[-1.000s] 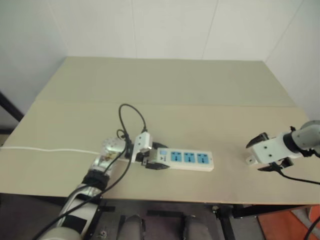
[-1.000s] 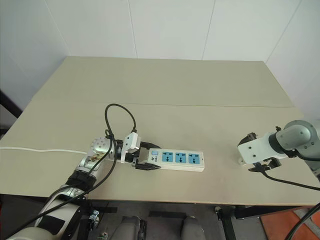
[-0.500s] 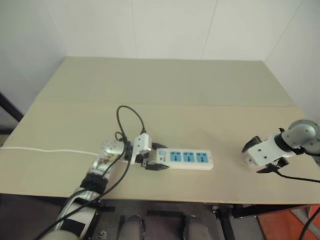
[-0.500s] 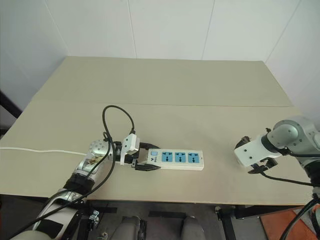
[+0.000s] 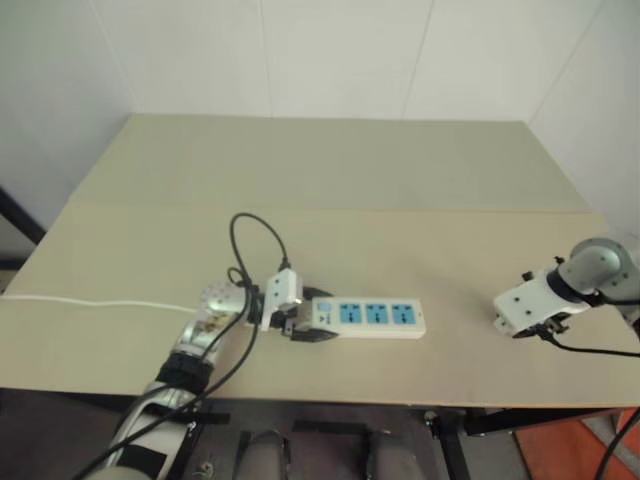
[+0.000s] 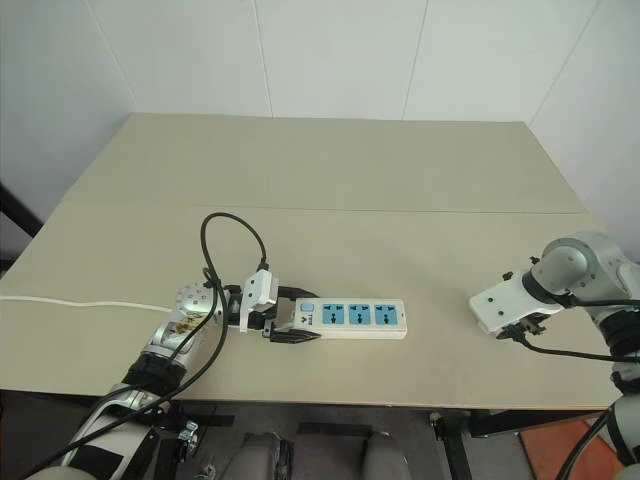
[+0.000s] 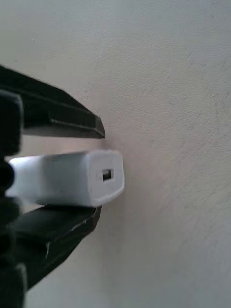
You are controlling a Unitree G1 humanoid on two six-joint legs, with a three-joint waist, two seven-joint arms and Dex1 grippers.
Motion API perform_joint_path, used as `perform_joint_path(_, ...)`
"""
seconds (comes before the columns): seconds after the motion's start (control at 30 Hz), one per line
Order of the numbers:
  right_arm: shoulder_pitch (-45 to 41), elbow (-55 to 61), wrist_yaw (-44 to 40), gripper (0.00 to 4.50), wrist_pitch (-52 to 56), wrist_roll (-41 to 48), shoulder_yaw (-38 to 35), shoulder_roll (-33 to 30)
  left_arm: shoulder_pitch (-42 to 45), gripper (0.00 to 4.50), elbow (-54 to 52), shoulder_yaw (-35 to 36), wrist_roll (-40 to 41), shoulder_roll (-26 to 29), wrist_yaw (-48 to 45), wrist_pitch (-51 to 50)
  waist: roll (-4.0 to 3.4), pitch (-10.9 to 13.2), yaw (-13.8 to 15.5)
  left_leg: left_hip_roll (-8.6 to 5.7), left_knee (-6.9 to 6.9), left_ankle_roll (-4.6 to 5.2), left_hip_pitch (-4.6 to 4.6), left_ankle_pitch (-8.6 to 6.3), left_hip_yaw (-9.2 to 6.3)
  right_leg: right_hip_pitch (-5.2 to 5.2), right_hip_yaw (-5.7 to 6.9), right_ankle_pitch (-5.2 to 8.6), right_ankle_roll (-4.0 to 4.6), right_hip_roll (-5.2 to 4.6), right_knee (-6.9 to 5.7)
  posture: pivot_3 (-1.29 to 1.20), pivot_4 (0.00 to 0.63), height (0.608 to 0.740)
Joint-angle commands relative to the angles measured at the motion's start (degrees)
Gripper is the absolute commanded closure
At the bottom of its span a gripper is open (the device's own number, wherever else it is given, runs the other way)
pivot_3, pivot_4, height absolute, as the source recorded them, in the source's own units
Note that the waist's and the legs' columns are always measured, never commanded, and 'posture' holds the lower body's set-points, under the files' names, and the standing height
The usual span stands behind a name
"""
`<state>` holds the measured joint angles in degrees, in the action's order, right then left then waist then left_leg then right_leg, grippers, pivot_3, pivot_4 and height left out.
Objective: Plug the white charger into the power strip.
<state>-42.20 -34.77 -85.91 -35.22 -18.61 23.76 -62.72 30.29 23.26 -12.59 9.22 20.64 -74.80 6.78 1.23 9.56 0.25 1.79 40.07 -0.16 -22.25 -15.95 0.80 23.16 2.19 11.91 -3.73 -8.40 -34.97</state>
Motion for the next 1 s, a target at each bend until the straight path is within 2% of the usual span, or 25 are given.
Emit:
perform_joint_path(0.03,-0.7,-0.3,-0.3,3.37,-1.1,-0.3,-0.2,-0.1,0.1,1.22,-1.2,0.1,0.1,0.5,0.9,-0.4,0.0,0.0,0.0,0.0,0.0,0.0,0.0,0.0,0.0,-0.01,0.0,0.0,0.0,0.0,0.0,0.0,0.15,0.74)
perform_joint_path(0.3,-0.2,1.3,1.3,3.38,0.3,0.2,-1.4,0.3,1.1,1.22,-0.4,0.1,-0.1,0.2,1.1,-0.4,0.0,0.0,-0.1,0.0,0.0,0.0,0.02,0.0,0.0,-0.02,0.0,0.0,0.0,0.0,0.0,0.0,0.15,0.74)
perform_joint_path(0.4,-0.8,3.8,0.6,3.38,2.6,3.8,-3.4,0.3,1.3,1.22,-0.3,0.1,0.0,0.1,1.1,-0.5,0.0,0.0,-0.3,0.0,0.0,0.0,0.02,0.0,0.0,-0.02,0.0,0.0,0.0,0.0,-0.01,0.0,0.15,0.74)
perform_joint_path(0.53,-2.0,12.7,-2.3,3.38,17.9,17.2,-9.8,3.4,2.1,1.22,0.8,0.2,0.1,0.1,0.8,-0.1,-0.01,0.0,-0.5,0.02,-0.01,-0.02,0.02,0.02,-0.01,0.0,0.0,-0.01,0.02,0.0,-0.02,0.0,0.15,0.74)
perform_joint_path(0.6,-2.8,18.3,-0.9,3.38,30.2,24.6,-13.6,6.3,2.5,1.22,1.9,0.2,-0.1,0.0,0.7,0.4,-0.01,0.0,-0.5,0.02,-0.01,-0.03,0.02,0.02,-0.02,-0.01,0.0,-0.02,0.03,0.0,-0.03,0.0,0.15,0.74)
perform_joint_path(0.67,-3.8,23.5,3.6,3.38,43.4,33.3,-18.4,10.6,3.2,1.22,3.5,0.3,0.1,-0.3,0.3,1.0,-0.01,0.0,-0.5,0.03,0.0,-0.03,0.01,0.02,-0.03,-0.01,0.01,-0.02,0.03,0.0,-0.04,0.0,0.15,0.74)
perform_joint_path(0.77,-2.4,29.9,13.6,3.38,55.9,42.5,-24.8,18.2,4.6,1.22,6.9,0.3,0.0,-0.9,-0.6,3.0,-0.01,0.0,-0.2,0.03,0.0,-0.02,-0.01,0.02,-0.07,-0.01,0.06,-0.02,0.04,0.0,-0.05,0.0,0.15,0.74)
perform_joint_path(0.87,-0.1,34.7,23.0,3.38,62.1,46.0,-27.9,24.8,6.0,1.22,10.0,0.4,-0.1,-1.3,-1.6,4.5,-0.01,0.0,0.2,0.02,-0.01,-0.02,-0.06,0.01,-0.08,0.0,0.09,-0.03,0.04,0.0,-0.1,0.0,0.15,0.74)
perform_joint_path(1.0,5.6,40.7,31.2,3.38,62.1,47.3,-28.1,33.1,8.0,1.22,14.4,0.3,-0.7,-1.7,-2.6,7.3,-0.02,0.0,0.4,-0.01,-0.01,0.01,-0.13,0.0,-0.09,0.01,0.11,-0.03,0.03,0.0,-0.19,0.0,0.15,0.74)
